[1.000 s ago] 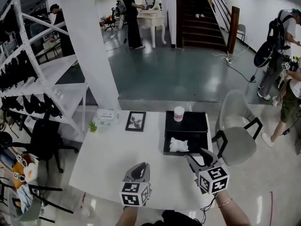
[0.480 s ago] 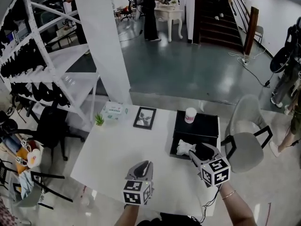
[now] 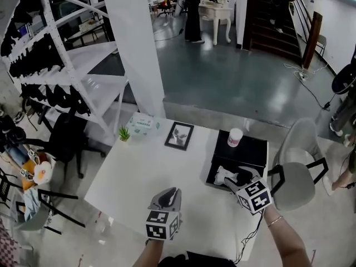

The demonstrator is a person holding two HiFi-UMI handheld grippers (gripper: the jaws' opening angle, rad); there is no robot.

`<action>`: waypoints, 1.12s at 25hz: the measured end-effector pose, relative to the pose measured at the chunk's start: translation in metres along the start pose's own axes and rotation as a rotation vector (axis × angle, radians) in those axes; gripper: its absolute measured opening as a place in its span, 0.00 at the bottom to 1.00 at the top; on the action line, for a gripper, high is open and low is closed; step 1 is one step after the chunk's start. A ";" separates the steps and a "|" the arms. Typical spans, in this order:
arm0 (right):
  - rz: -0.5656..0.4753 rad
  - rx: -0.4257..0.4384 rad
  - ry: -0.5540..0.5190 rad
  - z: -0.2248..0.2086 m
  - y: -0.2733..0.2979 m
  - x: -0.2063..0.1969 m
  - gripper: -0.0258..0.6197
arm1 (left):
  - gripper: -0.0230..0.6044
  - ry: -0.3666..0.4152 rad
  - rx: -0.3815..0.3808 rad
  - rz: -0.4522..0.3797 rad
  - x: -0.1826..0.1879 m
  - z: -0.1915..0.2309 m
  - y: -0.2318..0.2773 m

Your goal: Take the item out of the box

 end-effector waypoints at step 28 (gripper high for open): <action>0.355 0.192 -0.266 -0.015 0.065 -0.026 0.41 | 0.08 -0.055 0.079 0.039 -0.013 0.014 0.008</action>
Point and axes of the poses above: the fingertips, and each gripper's own axes: y forward along the fingers, z to its left, x out of its top, the point moved 8 cm from there along -y, backward along the fingers, and after that the axes turned 4 degrees about x, right-handed, at the moved point
